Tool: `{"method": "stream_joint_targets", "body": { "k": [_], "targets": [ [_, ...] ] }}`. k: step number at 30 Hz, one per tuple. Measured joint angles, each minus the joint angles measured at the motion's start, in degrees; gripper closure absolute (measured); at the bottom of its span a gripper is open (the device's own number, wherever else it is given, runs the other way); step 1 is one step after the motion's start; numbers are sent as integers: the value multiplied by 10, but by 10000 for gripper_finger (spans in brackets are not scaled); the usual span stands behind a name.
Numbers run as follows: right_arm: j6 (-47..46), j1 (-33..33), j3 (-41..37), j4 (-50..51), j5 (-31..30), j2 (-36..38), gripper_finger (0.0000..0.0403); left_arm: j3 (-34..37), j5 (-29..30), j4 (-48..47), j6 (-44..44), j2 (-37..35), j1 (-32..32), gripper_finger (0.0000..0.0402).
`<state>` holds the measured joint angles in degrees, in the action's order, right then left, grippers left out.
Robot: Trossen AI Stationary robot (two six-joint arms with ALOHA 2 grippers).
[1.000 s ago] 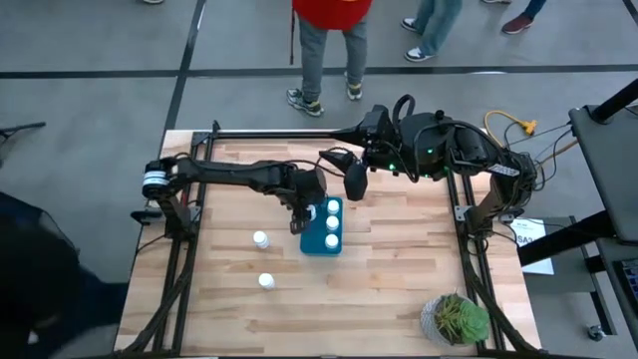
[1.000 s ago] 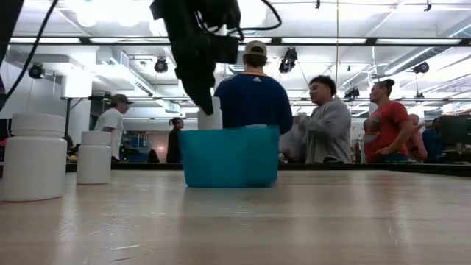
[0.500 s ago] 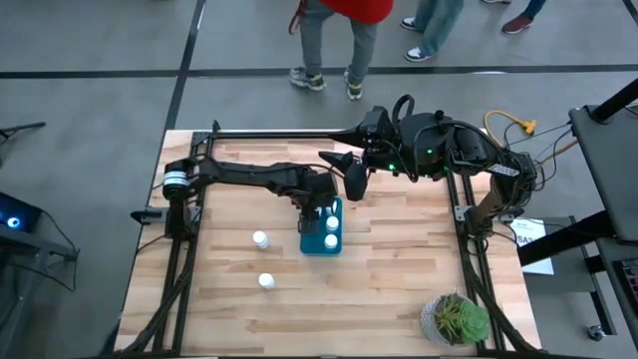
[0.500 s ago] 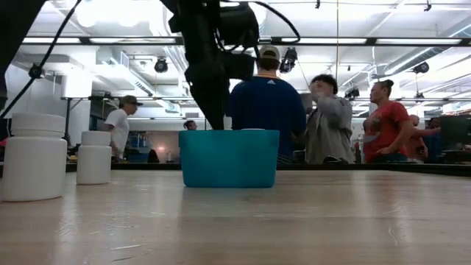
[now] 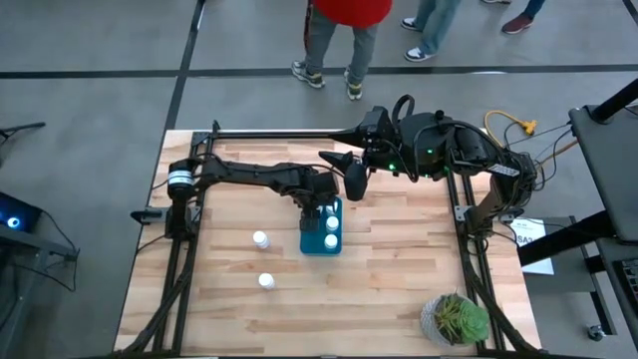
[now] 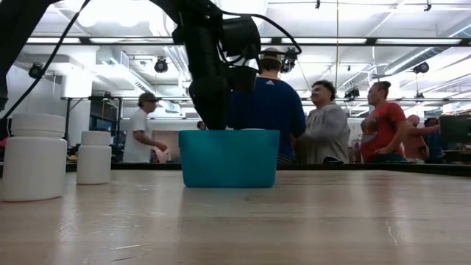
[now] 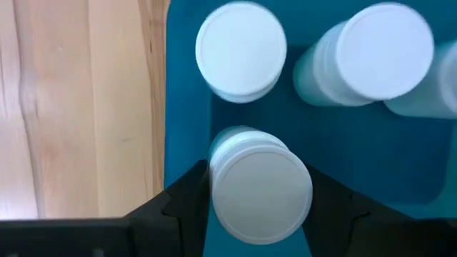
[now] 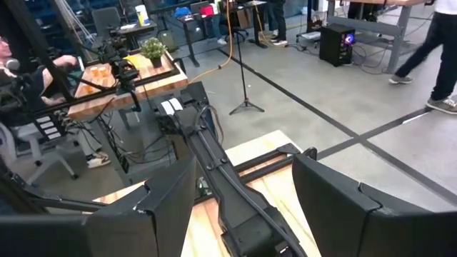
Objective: Pick and place pill bottles into a basket
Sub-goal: Put the white medicine bottle into the container
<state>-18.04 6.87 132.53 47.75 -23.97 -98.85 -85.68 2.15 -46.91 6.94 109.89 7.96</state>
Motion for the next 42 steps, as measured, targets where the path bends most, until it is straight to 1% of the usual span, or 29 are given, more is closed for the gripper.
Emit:
{"method": "stream_joint_targets", "body": {
  "k": [6, 11, 16, 18, 20, 28, 33, 38, 42],
  "targets": [
    [3, 0, 0, 0, 0, 0, 179, 22, 0, 13, -1, 0, 6, 245],
    [5, 0, 0, 0, 0, 0, 179, 27, 0, 18, -1, 0, 7, 242],
    [9, 0, 0, 0, 0, 0, 179, 27, 6, 40, -4, 0, 7, 179],
    [11, 0, 0, 0, 0, 0, 179, 27, 13, 42, -5, 0, 7, 164],
    [11, 0, 0, 0, 0, 0, 179, 27, 13, 43, -5, 0, 7, 158],
    [12, 0, 0, 0, 0, 0, 179, 19, 13, 36, -7, -1, 7, 153],
    [12, 0, 0, 0, 0, 0, 179, -6, 13, -1, -7, -6, 7, 152],
    [15, 0, 0, 0, 0, 0, 179, -22, 12, -32, -29, -33, 4, 151],
    [17, 0, 0, 0, 0, 0, 179, -24, 10, -41, -51, -71, -1, 151]
  ]
}}
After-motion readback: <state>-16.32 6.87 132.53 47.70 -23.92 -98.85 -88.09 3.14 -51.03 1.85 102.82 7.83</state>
